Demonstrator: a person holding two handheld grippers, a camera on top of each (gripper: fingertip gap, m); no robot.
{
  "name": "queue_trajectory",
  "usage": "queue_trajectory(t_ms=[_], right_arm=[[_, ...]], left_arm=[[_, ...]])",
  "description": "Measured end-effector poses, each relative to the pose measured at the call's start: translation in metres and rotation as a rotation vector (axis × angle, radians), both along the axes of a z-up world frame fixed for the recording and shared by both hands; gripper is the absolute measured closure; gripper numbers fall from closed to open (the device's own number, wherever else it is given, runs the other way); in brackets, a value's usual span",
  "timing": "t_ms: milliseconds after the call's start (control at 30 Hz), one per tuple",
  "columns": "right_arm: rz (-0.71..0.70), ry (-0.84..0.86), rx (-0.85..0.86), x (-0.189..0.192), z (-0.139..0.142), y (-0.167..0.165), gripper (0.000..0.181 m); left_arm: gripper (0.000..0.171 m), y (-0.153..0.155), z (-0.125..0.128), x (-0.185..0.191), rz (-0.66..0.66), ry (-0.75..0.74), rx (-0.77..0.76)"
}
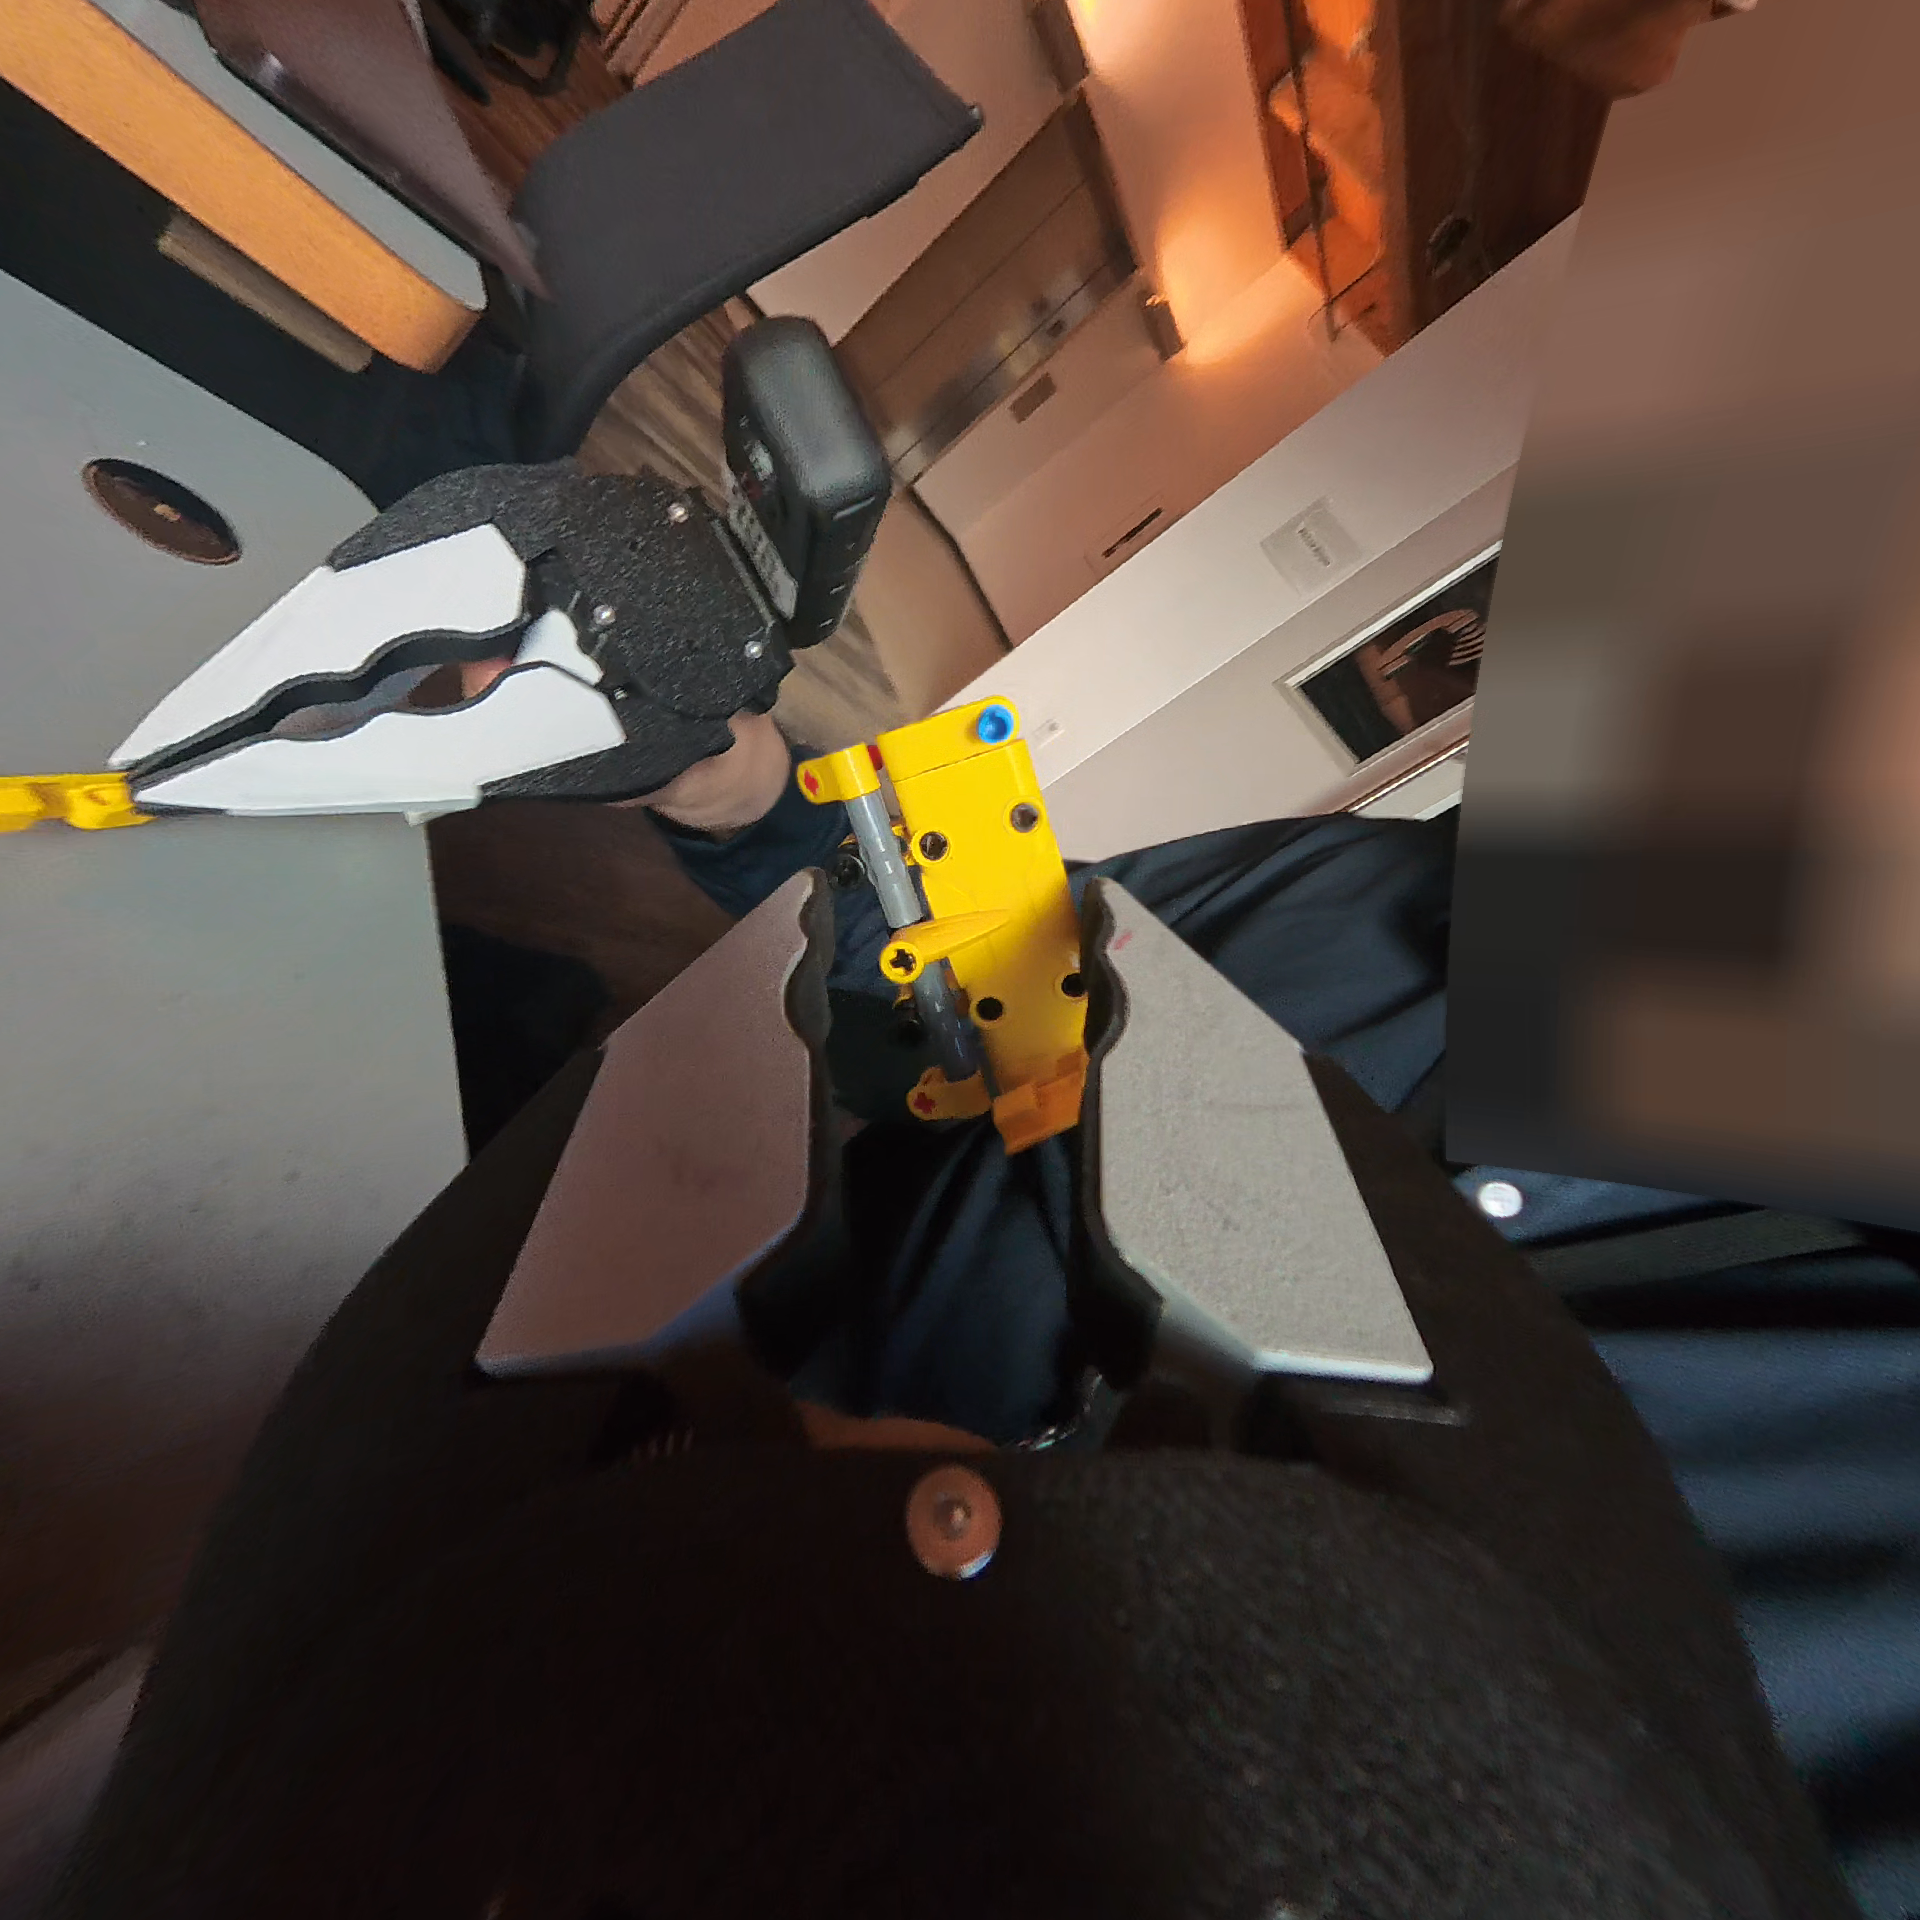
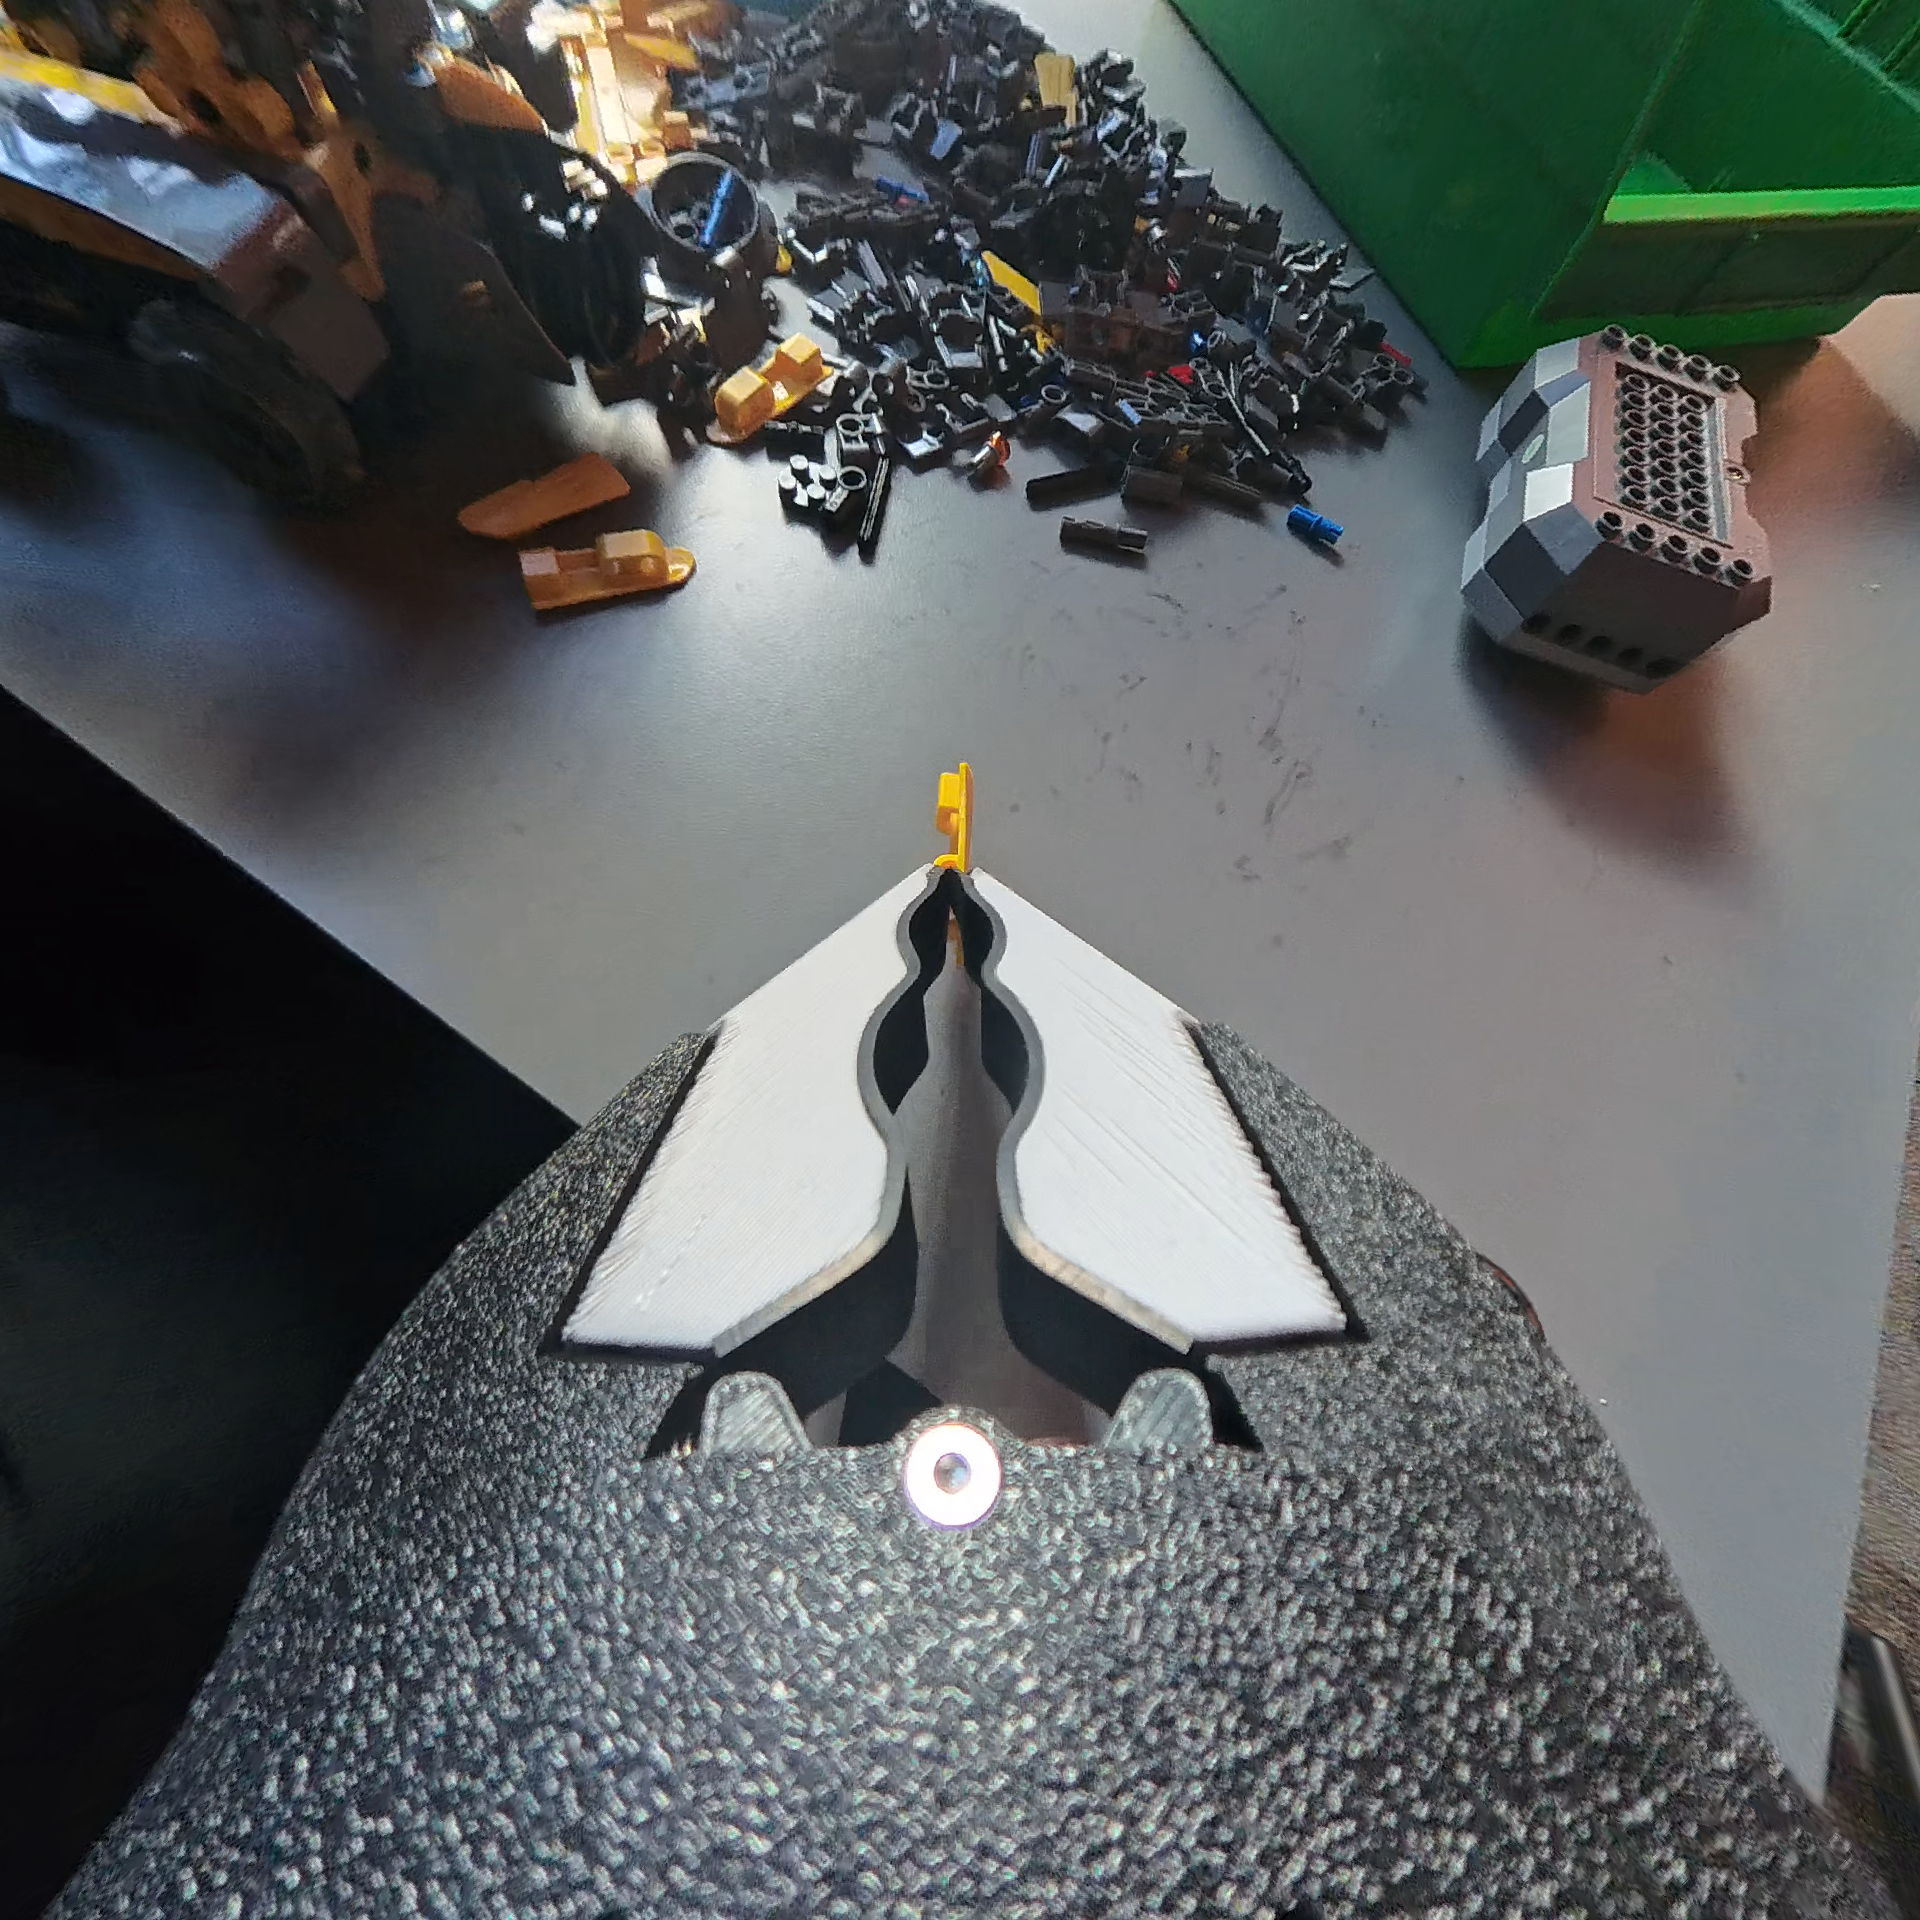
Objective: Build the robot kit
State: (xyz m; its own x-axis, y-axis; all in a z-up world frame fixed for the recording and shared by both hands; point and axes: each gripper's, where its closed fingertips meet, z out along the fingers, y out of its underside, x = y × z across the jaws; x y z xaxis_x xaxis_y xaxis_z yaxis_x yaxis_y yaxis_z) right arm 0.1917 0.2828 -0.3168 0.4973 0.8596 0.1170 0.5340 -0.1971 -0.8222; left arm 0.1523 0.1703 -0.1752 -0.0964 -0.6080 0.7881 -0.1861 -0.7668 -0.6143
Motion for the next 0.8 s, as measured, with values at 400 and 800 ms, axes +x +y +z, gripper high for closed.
queue_trajectory(t_ms=[400, 800], right_arm=[[-0.032, -0.095, 0.149, -0.001, -0.005, 0.006, 0.18], [0.022, -0.141, 0.186, -0.015, -0.01, 0.003, 0.178]], left_arm=[[0.126, -0.015, -0.038, -0.018, -0.27, 0.422, 0.215], [0.126, -0.038, -0.057, -0.042, -0.599, 0.604, 0.211]])
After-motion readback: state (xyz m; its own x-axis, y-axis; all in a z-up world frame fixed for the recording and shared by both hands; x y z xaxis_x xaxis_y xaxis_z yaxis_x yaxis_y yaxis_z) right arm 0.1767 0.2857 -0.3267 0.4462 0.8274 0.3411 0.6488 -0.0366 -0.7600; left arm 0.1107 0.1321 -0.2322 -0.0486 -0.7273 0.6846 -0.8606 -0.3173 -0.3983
